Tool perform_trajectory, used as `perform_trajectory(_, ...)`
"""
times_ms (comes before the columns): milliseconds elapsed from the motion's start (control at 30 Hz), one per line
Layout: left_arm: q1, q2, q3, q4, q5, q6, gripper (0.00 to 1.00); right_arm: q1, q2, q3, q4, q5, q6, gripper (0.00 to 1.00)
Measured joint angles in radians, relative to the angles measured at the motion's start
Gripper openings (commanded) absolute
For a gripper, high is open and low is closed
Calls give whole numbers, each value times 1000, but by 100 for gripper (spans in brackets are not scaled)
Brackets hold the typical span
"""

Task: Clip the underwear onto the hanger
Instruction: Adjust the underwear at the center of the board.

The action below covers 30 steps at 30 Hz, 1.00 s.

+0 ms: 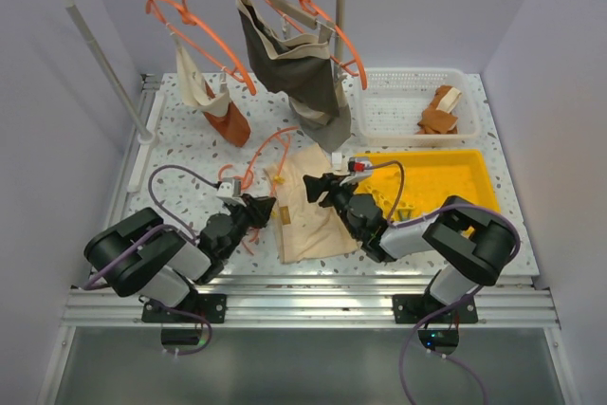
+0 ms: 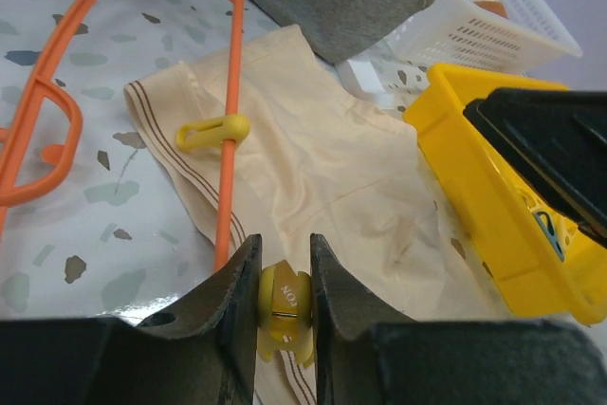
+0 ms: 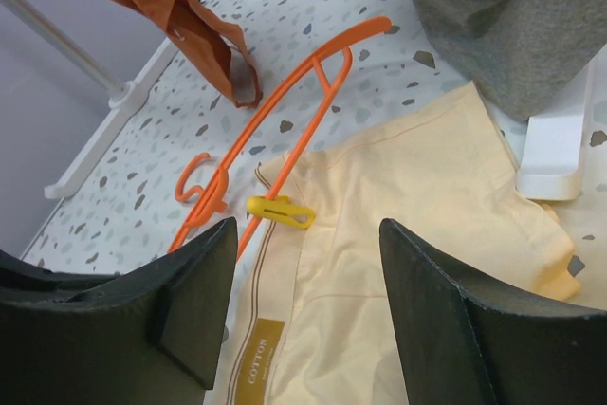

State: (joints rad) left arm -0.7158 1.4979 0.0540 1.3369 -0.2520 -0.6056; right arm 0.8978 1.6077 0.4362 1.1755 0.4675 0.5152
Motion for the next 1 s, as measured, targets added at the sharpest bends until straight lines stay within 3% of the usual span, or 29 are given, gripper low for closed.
perform_trajectory(433, 43, -84, 0, -18, -84, 27, 0, 25, 48, -13, 7, -50, 0, 64)
perform_trajectory(1000, 49, 26, 0, -18, -125, 20, 0, 95, 72, -8, -8, -65, -29, 63)
